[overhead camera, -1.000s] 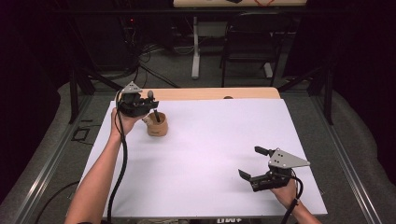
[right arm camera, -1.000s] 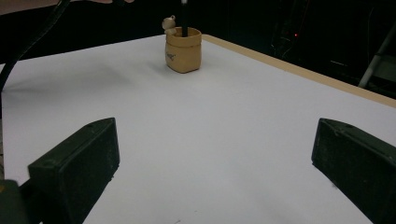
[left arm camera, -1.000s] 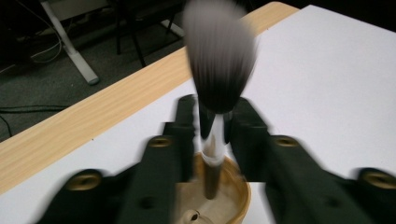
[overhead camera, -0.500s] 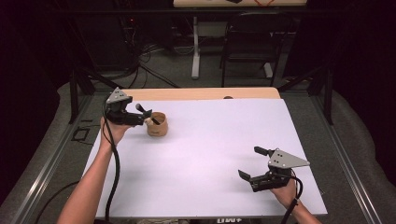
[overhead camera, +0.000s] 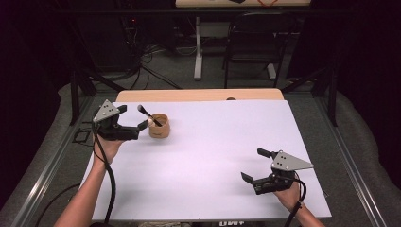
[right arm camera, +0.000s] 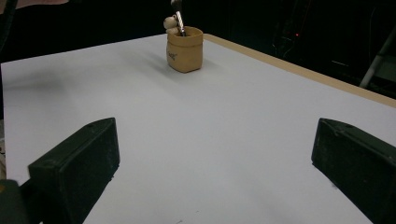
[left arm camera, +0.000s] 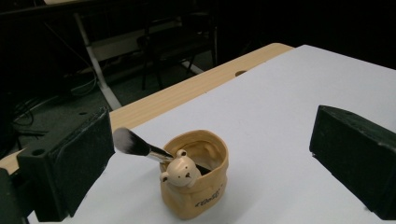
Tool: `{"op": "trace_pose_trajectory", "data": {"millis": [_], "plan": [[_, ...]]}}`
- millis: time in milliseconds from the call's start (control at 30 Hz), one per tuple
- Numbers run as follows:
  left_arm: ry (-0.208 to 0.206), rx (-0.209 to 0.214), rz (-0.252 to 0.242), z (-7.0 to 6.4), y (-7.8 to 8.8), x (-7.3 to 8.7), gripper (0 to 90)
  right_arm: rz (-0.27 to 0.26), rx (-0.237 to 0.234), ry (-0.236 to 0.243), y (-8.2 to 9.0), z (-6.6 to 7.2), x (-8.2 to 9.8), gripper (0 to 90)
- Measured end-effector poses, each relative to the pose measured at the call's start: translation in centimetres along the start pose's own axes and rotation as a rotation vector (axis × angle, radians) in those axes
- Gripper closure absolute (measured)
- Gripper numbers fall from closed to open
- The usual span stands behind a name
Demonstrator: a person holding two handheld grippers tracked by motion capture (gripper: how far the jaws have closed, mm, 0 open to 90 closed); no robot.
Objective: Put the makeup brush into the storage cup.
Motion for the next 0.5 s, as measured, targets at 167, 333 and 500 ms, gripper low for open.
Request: {"op": "trace_pose_trajectory", "data": {"millis": [167, 333, 500], "plan": [[0.0, 0.007, -0.024, -0.9, 1.2, 0.2, 0.0, -0.006, -0.001, 0.002, 0.0, 0.0, 0.0, 0.2], [-0.015, 0.014, -0.052, -2.3, 2.8, 0.7, 0.0, -0.006, 0.003, 0.006, 0.1, 0.0, 0.0, 0.1], [-0.014, 0.03, -0.083, -3.4, 3.8, 1.2, 0.0, -0.003, 0.003, 0.005, 0.1, 0.1, 0.0, 0.2]]}}
Point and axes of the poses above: each handheld gripper's, and its own axes: y roughly backward along the jaws, x roughly out of its underside, z roughly to its left, the point moved 1 cm from there along -y, roughly forward along the jaws, and after that the axes turned 15 degrees about -y, right-handed, at the moved point
